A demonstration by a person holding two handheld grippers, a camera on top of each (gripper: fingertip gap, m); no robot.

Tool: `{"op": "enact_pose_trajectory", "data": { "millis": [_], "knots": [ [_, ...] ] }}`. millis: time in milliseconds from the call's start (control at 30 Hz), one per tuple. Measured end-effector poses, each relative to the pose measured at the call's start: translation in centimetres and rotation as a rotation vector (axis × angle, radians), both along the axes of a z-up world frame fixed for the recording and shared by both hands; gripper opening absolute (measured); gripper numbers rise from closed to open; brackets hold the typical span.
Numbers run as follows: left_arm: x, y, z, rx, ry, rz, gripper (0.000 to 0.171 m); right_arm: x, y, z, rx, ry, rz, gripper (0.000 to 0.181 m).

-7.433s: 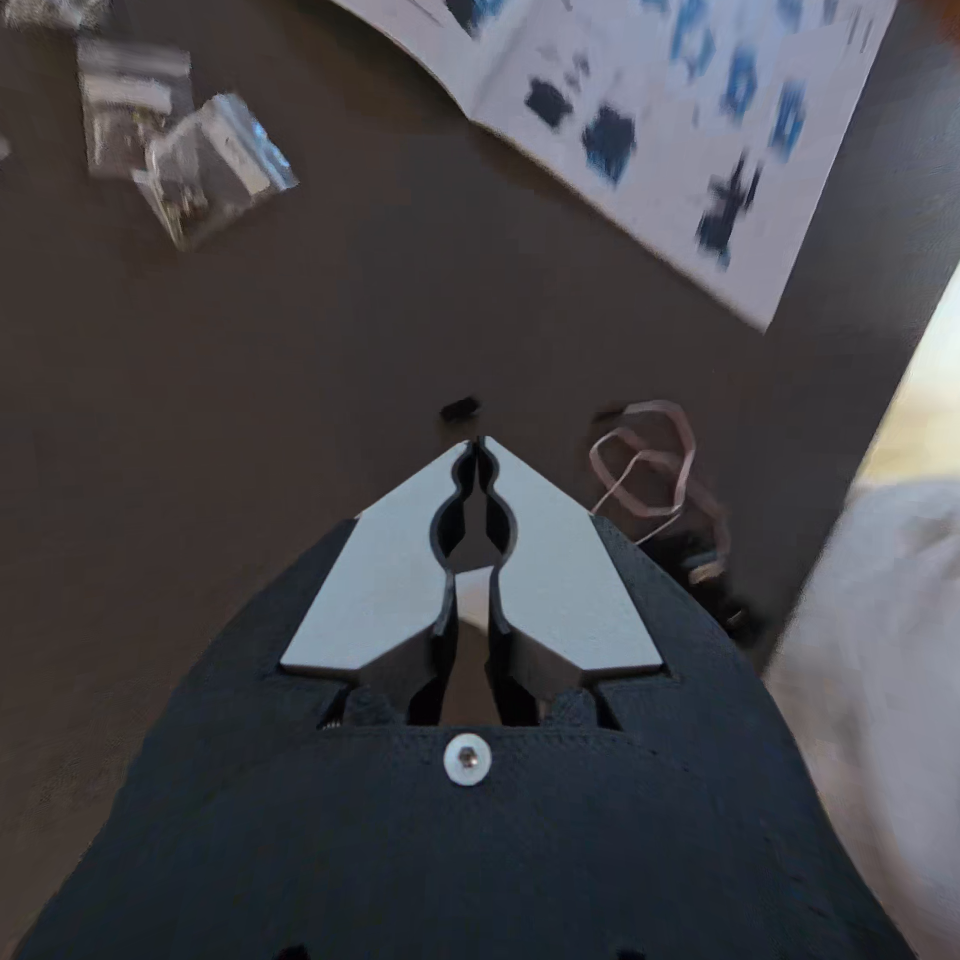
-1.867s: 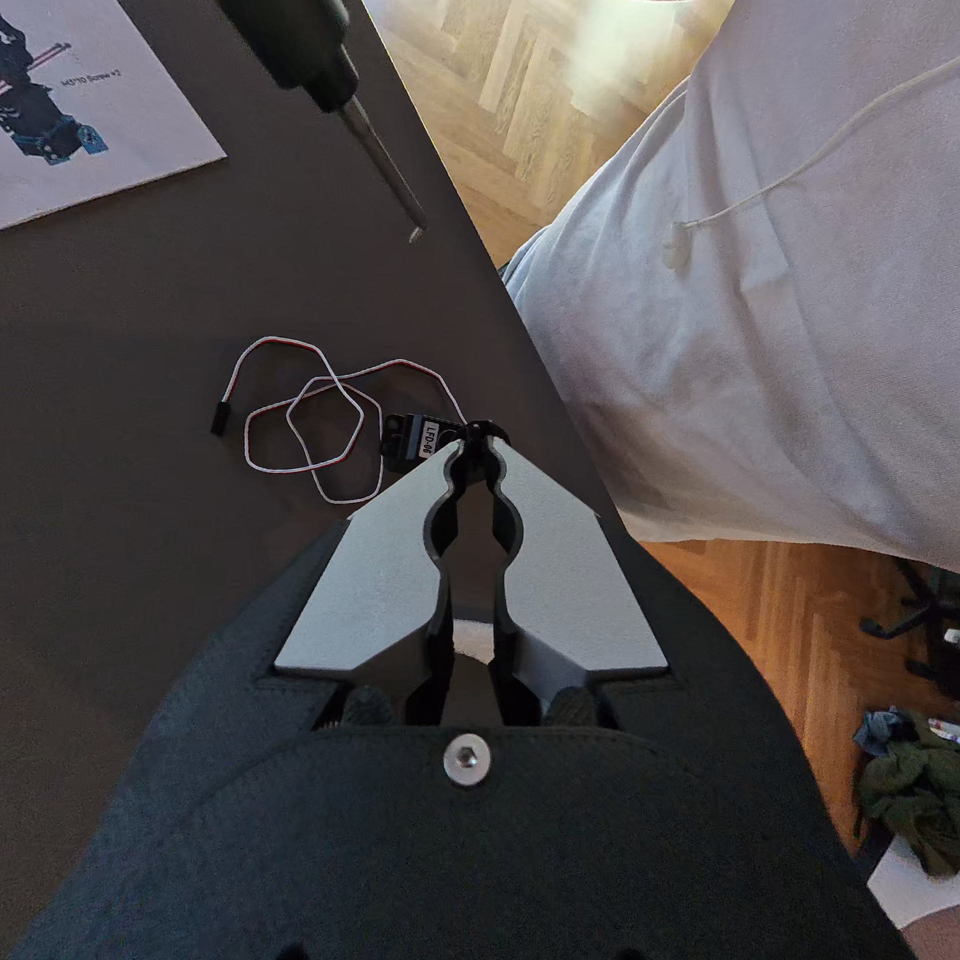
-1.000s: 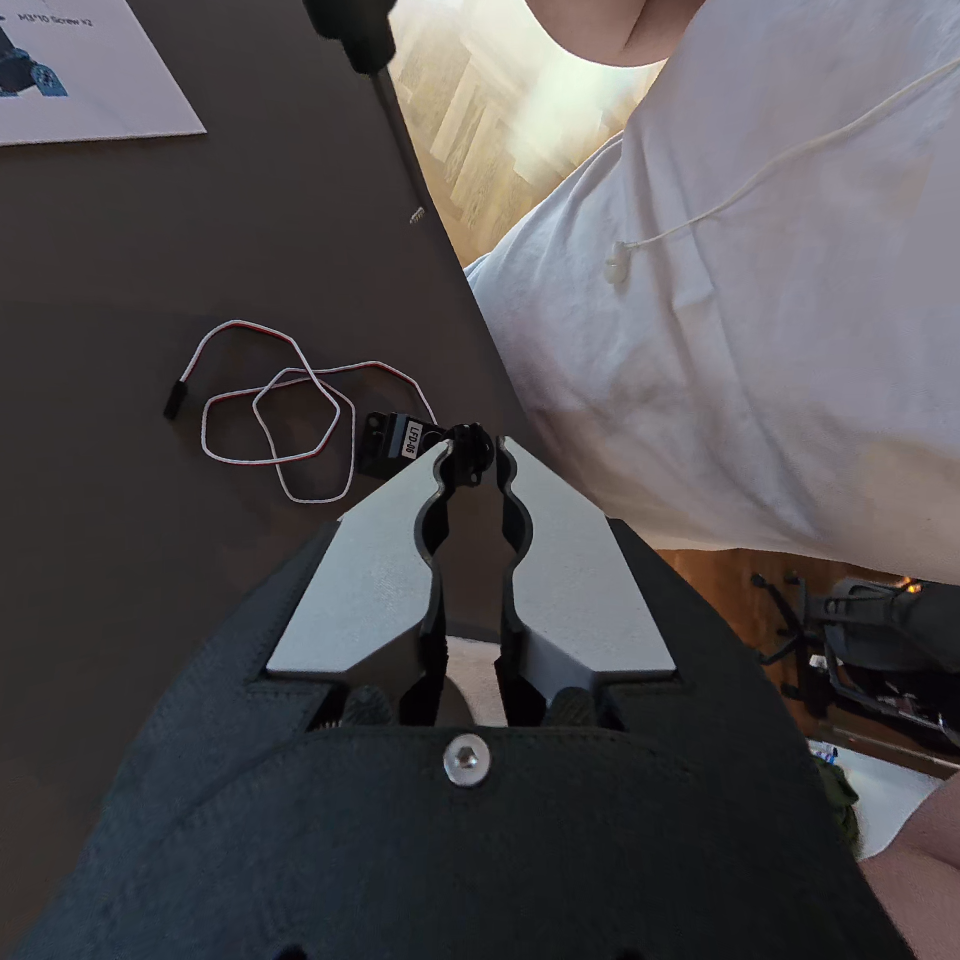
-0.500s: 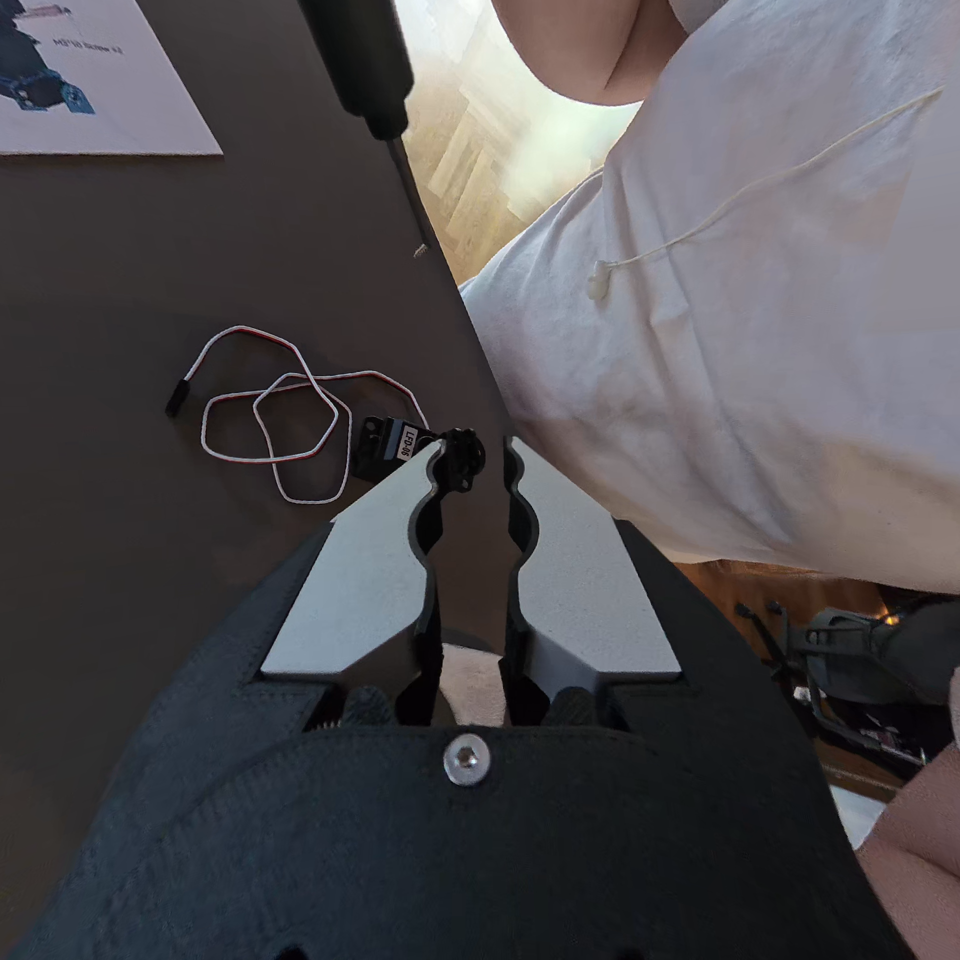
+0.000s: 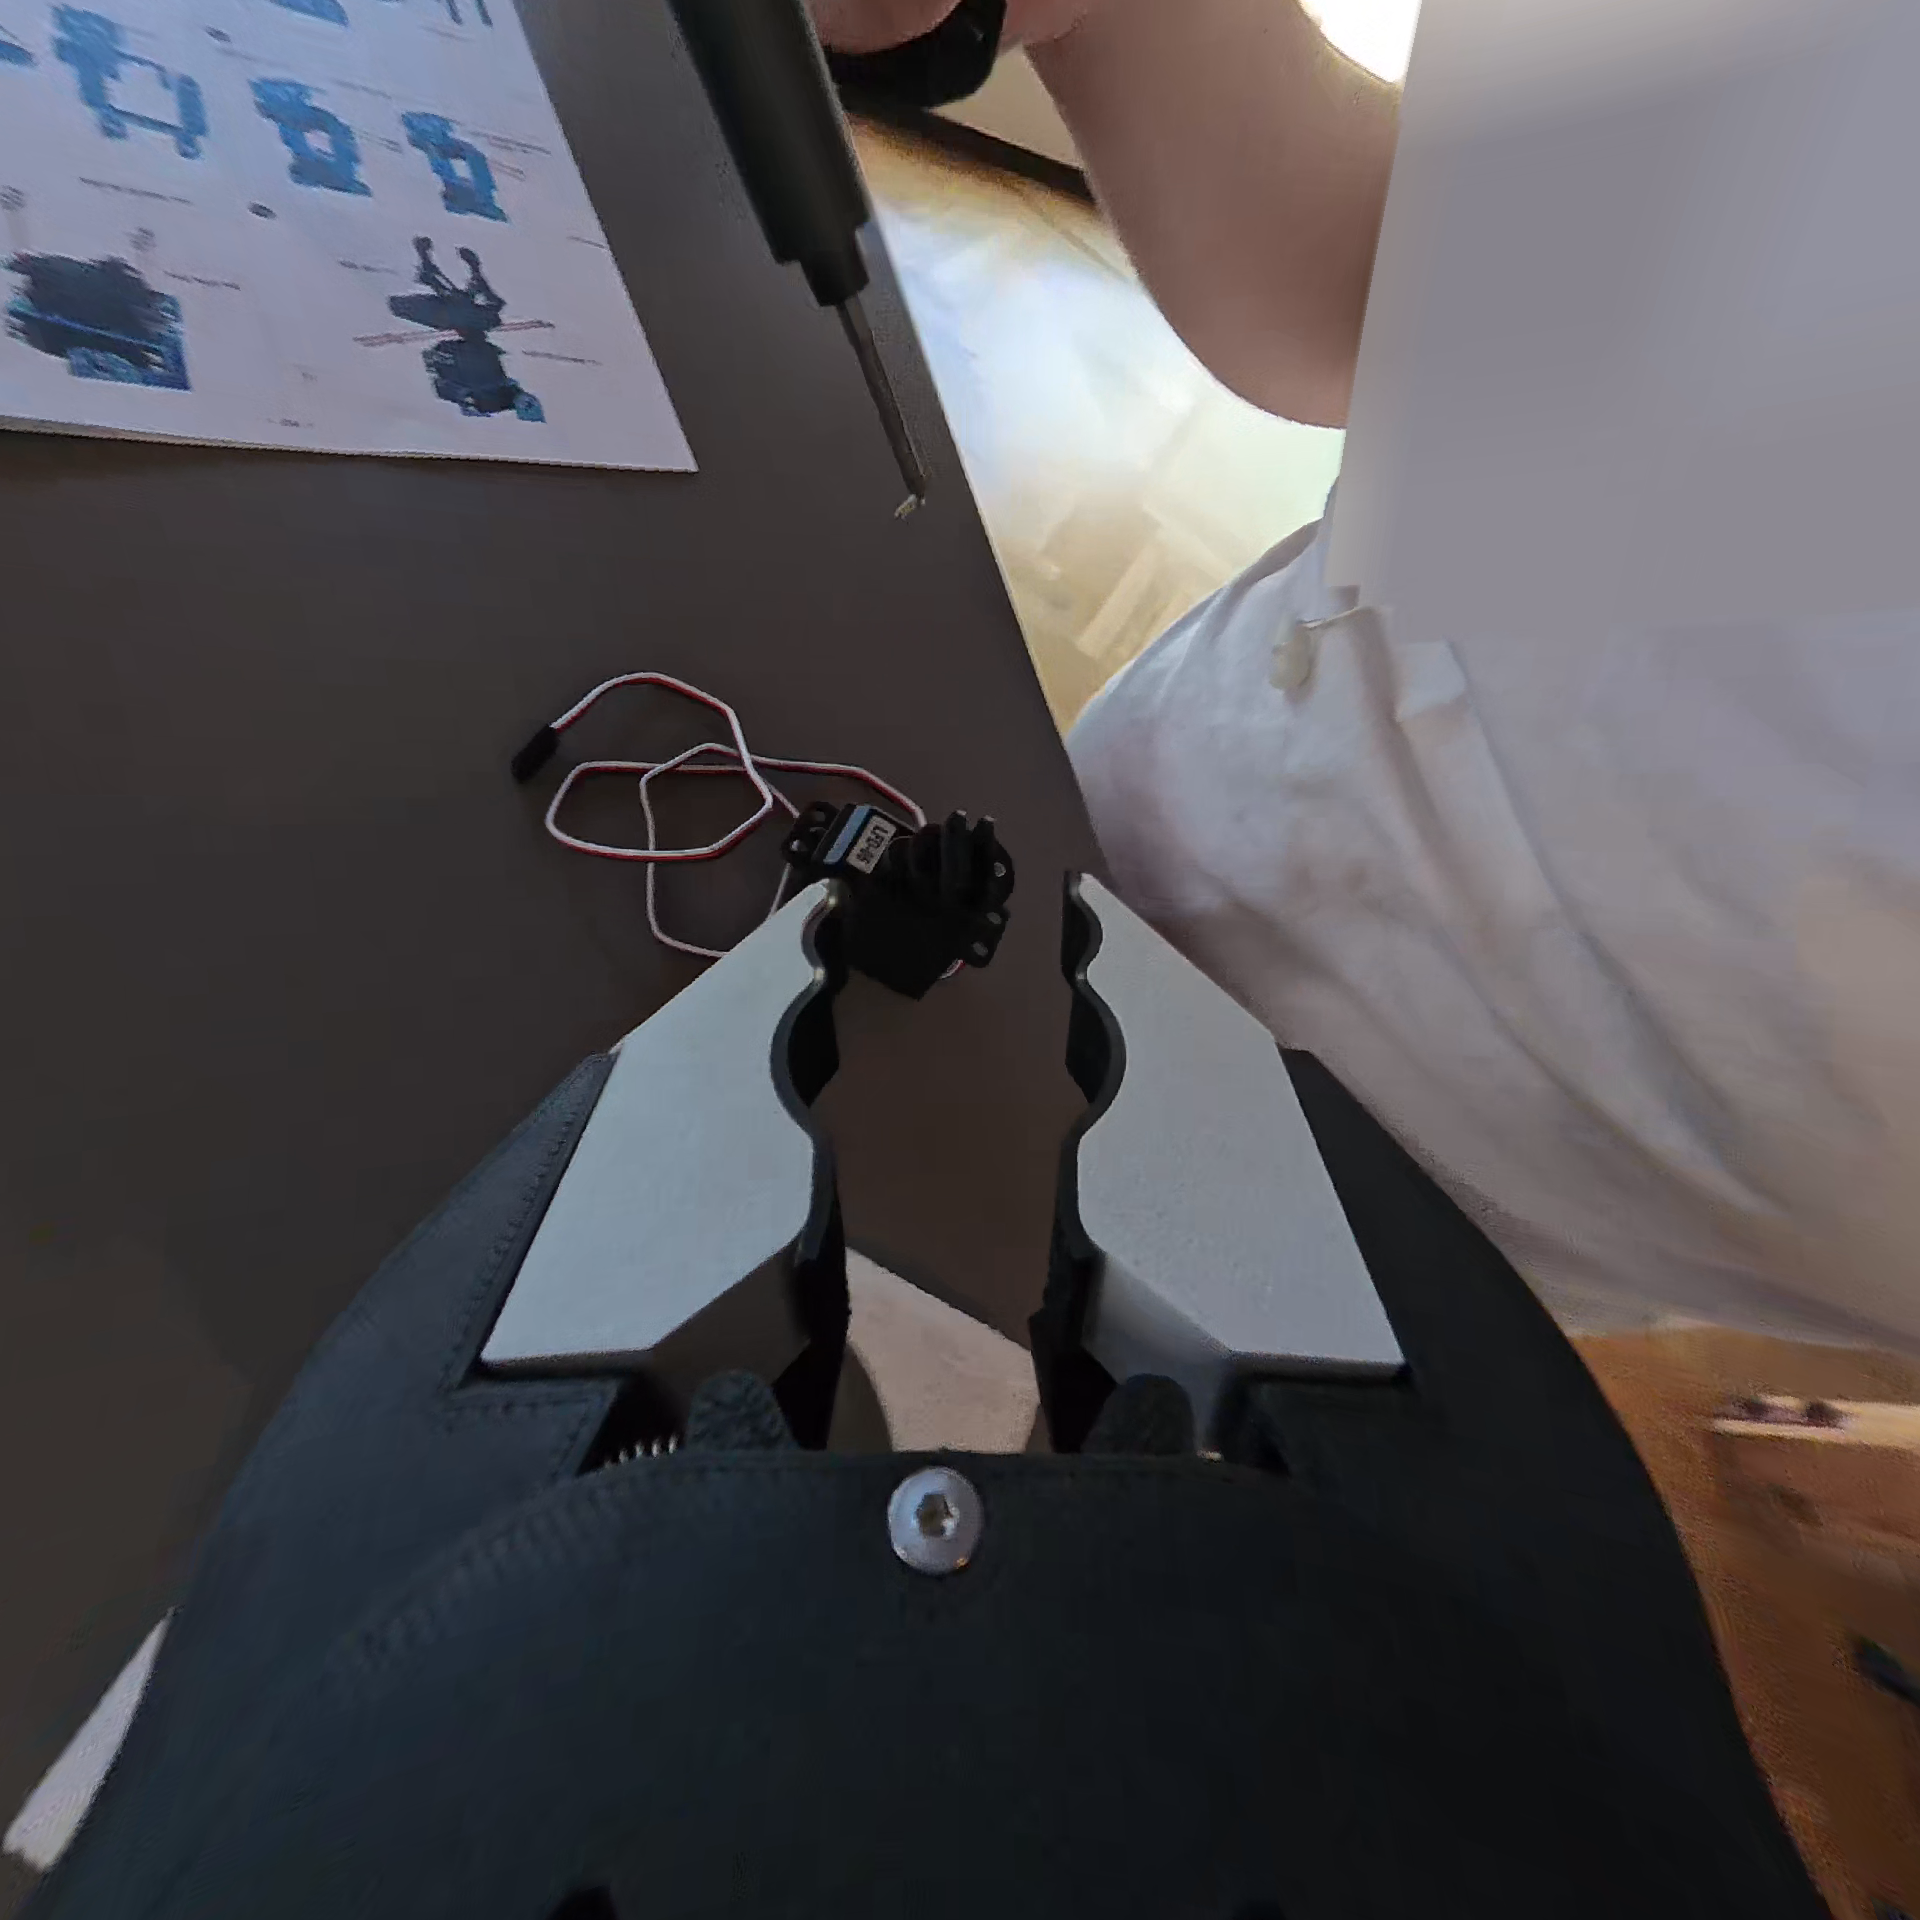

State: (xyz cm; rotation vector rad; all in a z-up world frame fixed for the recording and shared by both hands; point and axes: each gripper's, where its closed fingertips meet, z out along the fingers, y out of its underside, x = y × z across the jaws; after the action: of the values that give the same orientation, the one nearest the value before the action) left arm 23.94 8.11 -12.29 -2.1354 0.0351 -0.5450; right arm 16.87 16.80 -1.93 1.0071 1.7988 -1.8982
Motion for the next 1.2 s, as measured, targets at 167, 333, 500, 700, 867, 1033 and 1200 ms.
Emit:
{"op": "enact_pose_trajectory", "data": {
  "millis": [167,333,500,700,867,1033,1200],
  "knots": [
    [0.2,0.0,-1.0,0.027,0.094,0.04,0.039,0.1,-0.5,-0.2,0.008,-0.011,-0.002,0.015],
    [0.2,0.3,-1.3,0.061,0.089,0.041,0.035,0.2,-1.3,-0.5,0.022,-0.022,-0.006,0.015],
    [0.2,0.5,-1.7,0.066,0.091,0.026,0.033,0.4,-1.7,-0.4,0.032,-0.018,-0.015,0.015],
    [0.2,0.5,-1.8,0.084,0.066,0.025,0.029,0.5,-1.9,-0.5,0.03,-0.02,-0.032,0.015],
    [0.4,0.3,-1.8,0.077,0.059,0.003,0.028,0.6,-2.0,-0.4,0.03,-0.021,-0.044,0.015],
    [0.3,-0.2,-1.4,0.099,0.035,0.013,0.031,0.7,-2.2,-0.6,0.029,-0.025,-0.049,0.015],
    [0.5,0.2,-0.5,0.149,0.0,0.016,0.04,0.7,-2.3,-0.8,0.029,-0.03,-0.048,0.015]
  ]
}}
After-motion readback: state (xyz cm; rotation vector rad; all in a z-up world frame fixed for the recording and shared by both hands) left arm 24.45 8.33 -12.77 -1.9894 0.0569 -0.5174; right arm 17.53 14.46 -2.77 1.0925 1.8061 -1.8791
